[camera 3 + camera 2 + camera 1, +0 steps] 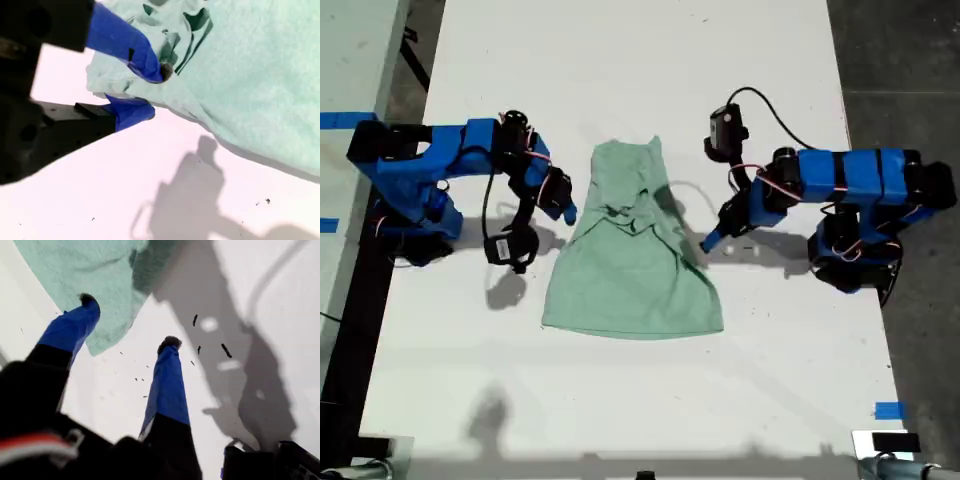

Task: Fold tshirt

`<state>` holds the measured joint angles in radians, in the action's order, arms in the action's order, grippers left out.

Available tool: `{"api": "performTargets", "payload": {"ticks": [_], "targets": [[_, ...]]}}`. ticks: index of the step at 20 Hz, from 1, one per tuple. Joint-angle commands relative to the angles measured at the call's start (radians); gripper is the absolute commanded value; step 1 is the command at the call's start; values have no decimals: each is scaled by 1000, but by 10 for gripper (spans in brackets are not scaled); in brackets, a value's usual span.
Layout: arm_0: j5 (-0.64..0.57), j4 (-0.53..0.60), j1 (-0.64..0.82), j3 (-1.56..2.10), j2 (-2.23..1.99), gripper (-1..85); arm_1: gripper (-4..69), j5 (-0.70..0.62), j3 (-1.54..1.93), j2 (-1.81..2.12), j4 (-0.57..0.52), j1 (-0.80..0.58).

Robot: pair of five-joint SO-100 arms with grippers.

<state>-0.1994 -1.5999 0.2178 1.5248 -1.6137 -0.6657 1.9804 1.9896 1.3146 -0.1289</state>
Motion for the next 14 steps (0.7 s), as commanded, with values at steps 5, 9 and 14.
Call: {"api": "performTargets", "payload": {"ticks": [5,9,14], "targets": [[127,230,-156,256,-215,95,292,97,9,-74,-155,118],[184,357,-225,295,-153,126,292,161,103,-103,-267,175],[235,469,-242,376,-146,123,289,233,198,-179,-407,230]]}}
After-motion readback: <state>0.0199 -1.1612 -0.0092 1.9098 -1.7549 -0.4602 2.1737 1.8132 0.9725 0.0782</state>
